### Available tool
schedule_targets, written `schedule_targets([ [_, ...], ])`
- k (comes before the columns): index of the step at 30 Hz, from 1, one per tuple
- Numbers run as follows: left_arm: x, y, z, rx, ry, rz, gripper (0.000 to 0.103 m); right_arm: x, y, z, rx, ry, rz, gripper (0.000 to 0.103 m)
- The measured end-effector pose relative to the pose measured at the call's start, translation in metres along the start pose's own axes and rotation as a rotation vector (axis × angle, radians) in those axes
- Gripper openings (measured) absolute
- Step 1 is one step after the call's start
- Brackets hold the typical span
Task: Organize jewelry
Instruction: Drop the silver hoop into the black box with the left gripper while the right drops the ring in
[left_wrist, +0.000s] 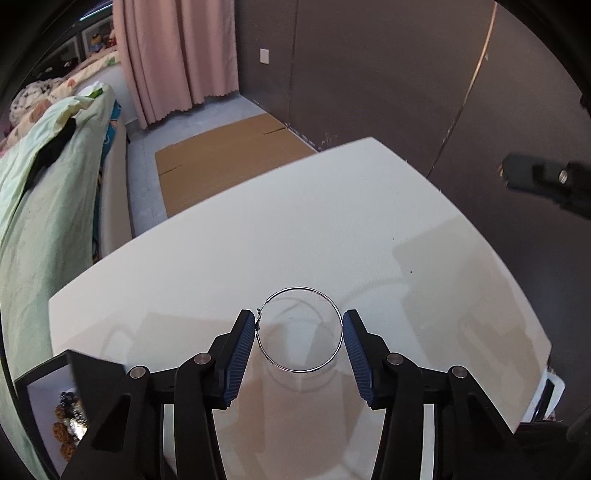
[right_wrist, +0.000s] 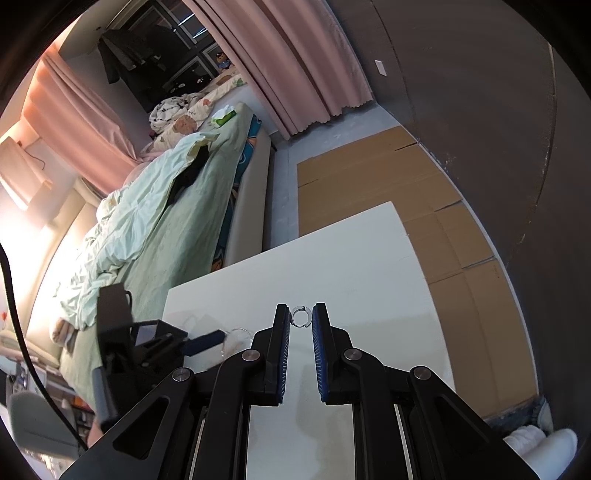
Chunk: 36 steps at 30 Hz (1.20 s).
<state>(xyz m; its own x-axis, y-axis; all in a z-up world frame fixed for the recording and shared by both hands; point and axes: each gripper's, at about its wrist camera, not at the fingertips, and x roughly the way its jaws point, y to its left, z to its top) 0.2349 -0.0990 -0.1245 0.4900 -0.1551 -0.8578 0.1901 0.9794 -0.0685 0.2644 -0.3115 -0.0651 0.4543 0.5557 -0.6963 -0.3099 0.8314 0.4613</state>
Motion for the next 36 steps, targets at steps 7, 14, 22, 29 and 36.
schedule_targets([
  [7,-0.036,0.022,-0.002,-0.064,-0.058,-0.001,0.051,0.005,0.018,-0.003,-0.029,0.005,0.026,0.014],
  [14,-0.079,0.048,-0.014,-0.139,-0.125,0.008,0.051,0.006,0.051,-0.010,-0.080,-0.015,0.091,0.014],
  [22,-0.115,0.079,-0.035,-0.204,-0.169,0.050,0.051,0.014,0.082,-0.021,-0.121,-0.010,0.121,0.014],
  [29,-0.122,0.109,-0.055,-0.275,-0.161,0.086,0.051,0.027,0.106,-0.031,-0.151,0.004,0.132,0.014],
  [36,-0.123,0.136,-0.069,-0.366,-0.134,0.081,0.075,0.038,0.127,-0.041,-0.165,0.019,0.167,0.014],
])
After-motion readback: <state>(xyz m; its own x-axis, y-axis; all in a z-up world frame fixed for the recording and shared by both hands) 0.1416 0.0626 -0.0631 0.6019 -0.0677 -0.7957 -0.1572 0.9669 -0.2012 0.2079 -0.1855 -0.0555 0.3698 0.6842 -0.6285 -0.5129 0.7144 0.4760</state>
